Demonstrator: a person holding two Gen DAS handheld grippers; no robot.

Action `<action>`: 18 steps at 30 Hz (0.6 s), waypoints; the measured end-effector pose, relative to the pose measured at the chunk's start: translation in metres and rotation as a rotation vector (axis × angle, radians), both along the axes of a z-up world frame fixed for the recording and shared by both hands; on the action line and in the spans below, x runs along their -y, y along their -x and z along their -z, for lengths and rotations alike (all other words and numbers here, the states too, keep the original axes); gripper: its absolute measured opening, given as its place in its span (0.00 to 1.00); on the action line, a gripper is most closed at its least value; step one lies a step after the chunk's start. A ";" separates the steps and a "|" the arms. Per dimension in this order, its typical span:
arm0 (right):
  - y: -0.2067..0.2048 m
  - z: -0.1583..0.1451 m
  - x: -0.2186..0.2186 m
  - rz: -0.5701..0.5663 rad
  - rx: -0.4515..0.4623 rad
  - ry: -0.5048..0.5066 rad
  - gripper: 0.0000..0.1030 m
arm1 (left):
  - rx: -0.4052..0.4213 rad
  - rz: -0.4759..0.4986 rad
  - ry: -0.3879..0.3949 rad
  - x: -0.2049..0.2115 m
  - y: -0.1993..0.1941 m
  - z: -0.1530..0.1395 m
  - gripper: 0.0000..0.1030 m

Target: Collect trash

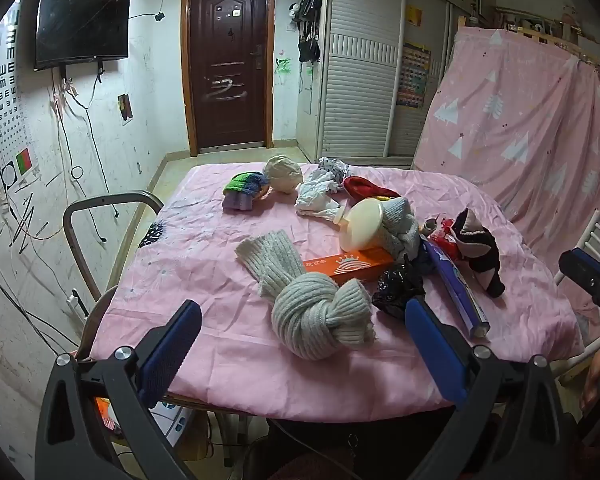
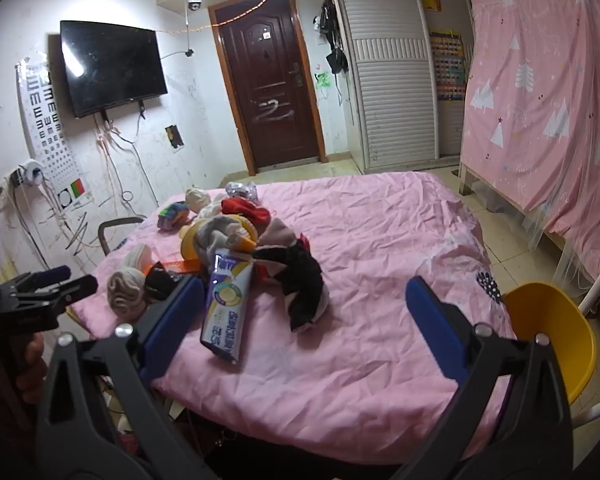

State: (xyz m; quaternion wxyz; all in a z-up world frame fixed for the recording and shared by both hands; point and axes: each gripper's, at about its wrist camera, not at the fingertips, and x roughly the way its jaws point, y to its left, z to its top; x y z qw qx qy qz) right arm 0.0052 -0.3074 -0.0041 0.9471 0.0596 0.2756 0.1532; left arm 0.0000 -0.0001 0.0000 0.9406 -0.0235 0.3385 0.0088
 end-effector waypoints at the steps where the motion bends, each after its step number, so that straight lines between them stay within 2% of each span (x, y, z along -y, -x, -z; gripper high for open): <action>1: 0.000 0.001 0.000 0.000 0.001 -0.003 0.94 | 0.000 0.000 -0.001 0.000 0.000 0.000 0.90; 18: 0.000 0.000 0.000 0.003 0.000 0.000 0.94 | 0.000 0.003 0.001 0.002 -0.001 -0.001 0.90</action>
